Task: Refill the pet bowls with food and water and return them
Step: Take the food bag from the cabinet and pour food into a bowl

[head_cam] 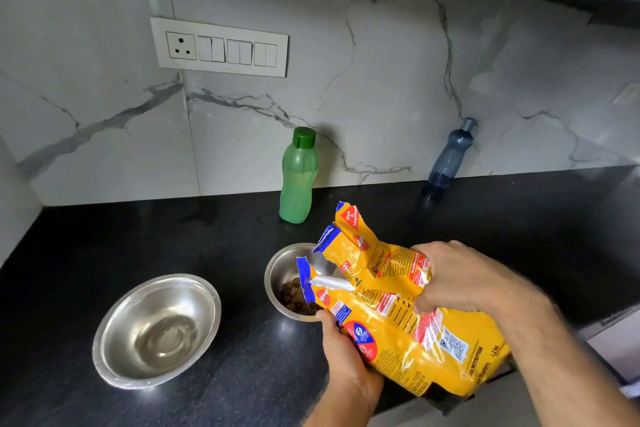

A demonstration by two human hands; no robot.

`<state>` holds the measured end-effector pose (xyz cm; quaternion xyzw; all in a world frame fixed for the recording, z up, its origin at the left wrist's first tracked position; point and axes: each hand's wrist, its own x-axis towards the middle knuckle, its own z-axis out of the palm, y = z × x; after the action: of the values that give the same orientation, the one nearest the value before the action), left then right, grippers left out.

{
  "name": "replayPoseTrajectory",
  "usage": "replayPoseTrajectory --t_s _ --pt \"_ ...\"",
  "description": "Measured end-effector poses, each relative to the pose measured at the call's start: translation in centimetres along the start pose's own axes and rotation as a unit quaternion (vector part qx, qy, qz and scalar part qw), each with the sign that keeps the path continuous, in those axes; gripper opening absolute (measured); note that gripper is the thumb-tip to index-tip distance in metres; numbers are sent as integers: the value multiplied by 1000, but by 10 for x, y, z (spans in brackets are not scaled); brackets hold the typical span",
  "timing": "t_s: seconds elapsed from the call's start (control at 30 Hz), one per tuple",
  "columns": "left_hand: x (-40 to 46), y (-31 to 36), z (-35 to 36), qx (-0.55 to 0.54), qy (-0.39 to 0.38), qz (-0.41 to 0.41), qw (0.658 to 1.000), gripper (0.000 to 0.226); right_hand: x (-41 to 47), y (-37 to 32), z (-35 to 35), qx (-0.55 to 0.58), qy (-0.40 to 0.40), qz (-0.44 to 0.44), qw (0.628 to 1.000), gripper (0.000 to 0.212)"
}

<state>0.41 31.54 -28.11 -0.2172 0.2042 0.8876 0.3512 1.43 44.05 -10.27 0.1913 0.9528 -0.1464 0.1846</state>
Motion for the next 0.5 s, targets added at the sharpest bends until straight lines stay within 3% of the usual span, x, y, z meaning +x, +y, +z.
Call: replayPoseTrajectory --t_s 0.5 --pt "5 3 4 -15 12 26 999 79 8 -19 -7 -22 -12 12 1000 36"
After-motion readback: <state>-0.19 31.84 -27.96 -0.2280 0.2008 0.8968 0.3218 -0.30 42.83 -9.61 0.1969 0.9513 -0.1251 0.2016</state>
